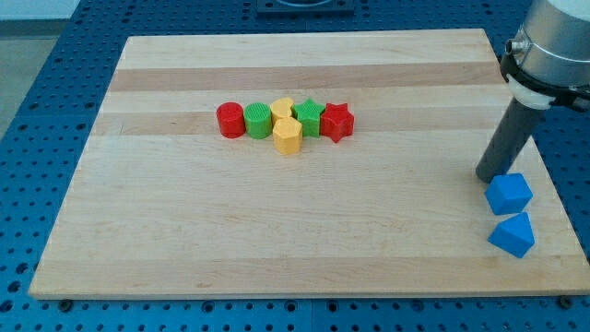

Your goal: Place the yellow hexagon above the blue cube

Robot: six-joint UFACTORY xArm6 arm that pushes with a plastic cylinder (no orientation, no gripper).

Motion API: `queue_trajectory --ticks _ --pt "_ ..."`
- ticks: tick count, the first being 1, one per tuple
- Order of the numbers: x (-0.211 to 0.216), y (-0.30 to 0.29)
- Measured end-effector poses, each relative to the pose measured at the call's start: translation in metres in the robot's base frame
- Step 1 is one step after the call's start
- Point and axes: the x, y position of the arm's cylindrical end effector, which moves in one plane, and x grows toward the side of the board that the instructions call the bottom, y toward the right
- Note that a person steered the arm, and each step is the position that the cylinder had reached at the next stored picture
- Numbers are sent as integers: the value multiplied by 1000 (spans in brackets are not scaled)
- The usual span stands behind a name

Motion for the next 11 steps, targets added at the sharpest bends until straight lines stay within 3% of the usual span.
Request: queue_trajectory --ticks 2,7,9,11 --pt "0 -21" --pt "-11 -304" --pt "-62 -334" --pt "-67 -300"
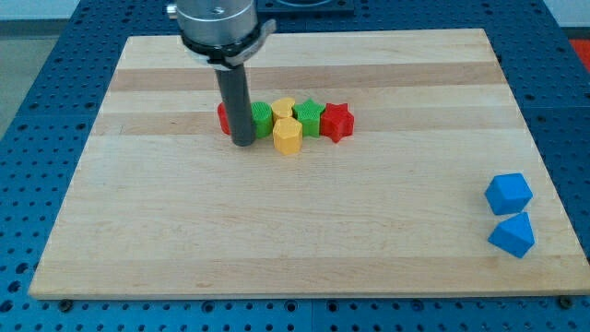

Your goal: Place the yellow hexagon above the blue cube

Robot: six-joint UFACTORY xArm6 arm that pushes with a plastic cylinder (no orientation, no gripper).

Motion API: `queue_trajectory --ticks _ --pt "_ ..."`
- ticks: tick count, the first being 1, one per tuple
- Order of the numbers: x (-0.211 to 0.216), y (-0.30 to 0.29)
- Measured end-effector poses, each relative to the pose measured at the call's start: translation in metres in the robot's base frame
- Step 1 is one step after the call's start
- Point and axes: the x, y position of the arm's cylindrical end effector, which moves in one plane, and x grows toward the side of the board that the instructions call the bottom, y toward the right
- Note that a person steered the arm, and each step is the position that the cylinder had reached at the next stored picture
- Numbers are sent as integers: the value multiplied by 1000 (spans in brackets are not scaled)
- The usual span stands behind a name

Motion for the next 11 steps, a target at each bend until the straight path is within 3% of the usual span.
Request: queue_trajectory --ticks 2,5,7,9,11 --pt "3 44" --pt "39 119" --pt "39 176" --pt "22 198" --pt "31 237"
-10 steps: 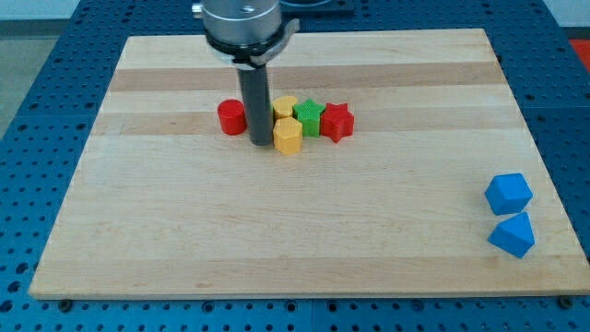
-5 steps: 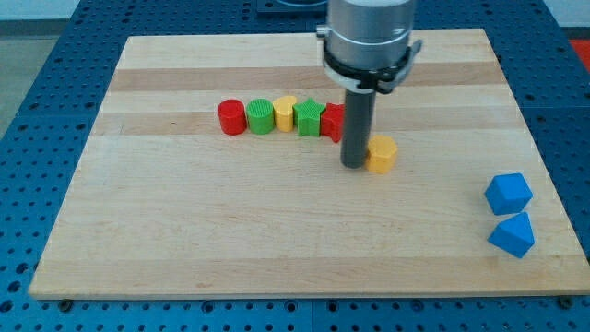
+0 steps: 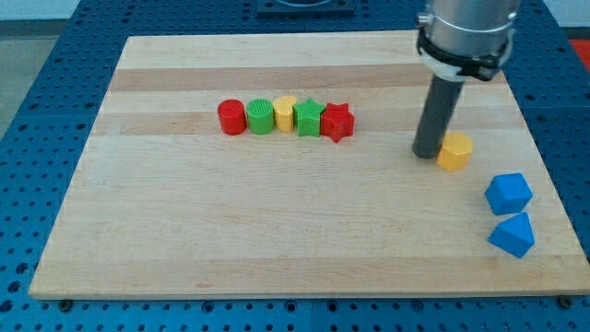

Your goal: Place the yellow hexagon above the blue cube

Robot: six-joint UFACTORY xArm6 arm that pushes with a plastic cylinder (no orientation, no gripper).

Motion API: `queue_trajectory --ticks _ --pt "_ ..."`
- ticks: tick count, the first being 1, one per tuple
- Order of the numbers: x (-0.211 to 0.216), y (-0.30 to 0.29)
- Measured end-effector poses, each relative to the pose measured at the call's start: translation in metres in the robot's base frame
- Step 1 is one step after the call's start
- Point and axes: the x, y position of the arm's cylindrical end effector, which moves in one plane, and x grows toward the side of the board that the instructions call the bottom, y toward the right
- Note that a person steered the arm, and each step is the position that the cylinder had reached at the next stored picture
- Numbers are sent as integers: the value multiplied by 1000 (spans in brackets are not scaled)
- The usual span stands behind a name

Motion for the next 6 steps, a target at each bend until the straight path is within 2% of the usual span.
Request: queue_trajectory --ticks 6 --pt "10 37"
